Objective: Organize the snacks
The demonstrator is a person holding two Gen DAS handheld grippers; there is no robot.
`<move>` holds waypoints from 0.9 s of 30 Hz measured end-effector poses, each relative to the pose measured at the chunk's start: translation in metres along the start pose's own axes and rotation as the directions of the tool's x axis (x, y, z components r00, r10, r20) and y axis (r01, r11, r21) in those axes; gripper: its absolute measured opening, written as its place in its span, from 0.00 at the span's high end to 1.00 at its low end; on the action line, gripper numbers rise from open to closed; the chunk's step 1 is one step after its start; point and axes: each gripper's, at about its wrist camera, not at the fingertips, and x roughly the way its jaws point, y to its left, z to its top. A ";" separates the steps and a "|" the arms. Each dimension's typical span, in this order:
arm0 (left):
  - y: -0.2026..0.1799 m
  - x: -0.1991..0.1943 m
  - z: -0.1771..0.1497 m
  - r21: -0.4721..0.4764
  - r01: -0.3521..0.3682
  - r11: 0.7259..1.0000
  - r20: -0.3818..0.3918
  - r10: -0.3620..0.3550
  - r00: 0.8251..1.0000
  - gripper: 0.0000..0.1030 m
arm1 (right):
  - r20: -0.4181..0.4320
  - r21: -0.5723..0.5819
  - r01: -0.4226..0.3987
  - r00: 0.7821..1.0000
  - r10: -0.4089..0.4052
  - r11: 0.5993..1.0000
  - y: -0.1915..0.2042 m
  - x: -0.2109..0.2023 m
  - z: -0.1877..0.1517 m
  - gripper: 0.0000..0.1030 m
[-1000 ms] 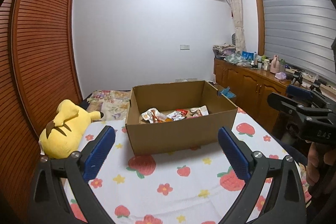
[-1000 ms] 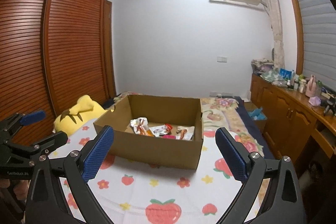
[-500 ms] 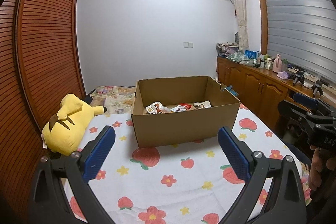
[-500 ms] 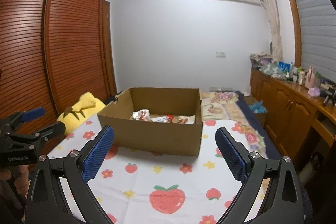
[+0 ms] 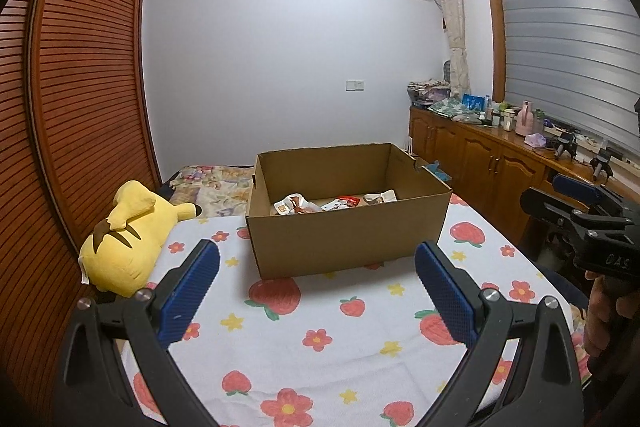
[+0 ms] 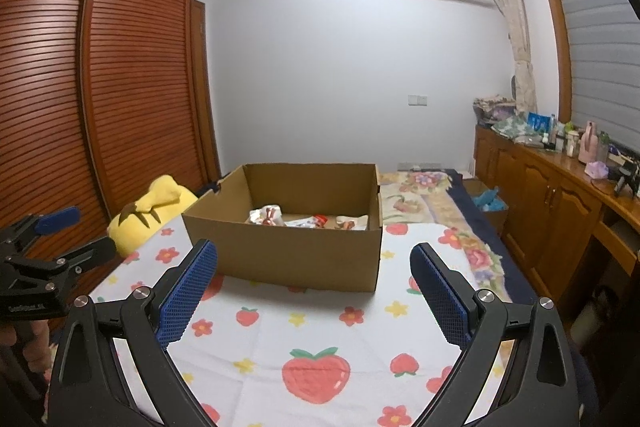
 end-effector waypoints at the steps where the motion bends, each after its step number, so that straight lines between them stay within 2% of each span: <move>1: 0.000 0.000 0.000 0.001 0.000 1.000 0.000 0.000 1.000 0.04 | 0.001 -0.001 0.001 1.000 -0.001 1.000 0.000 0.000 0.000 0.04; 27: -0.002 -0.004 -0.002 0.000 0.004 1.000 0.001 -0.004 1.000 0.04 | 0.002 -0.006 0.010 1.000 -0.010 1.000 -0.002 -0.003 -0.003 0.04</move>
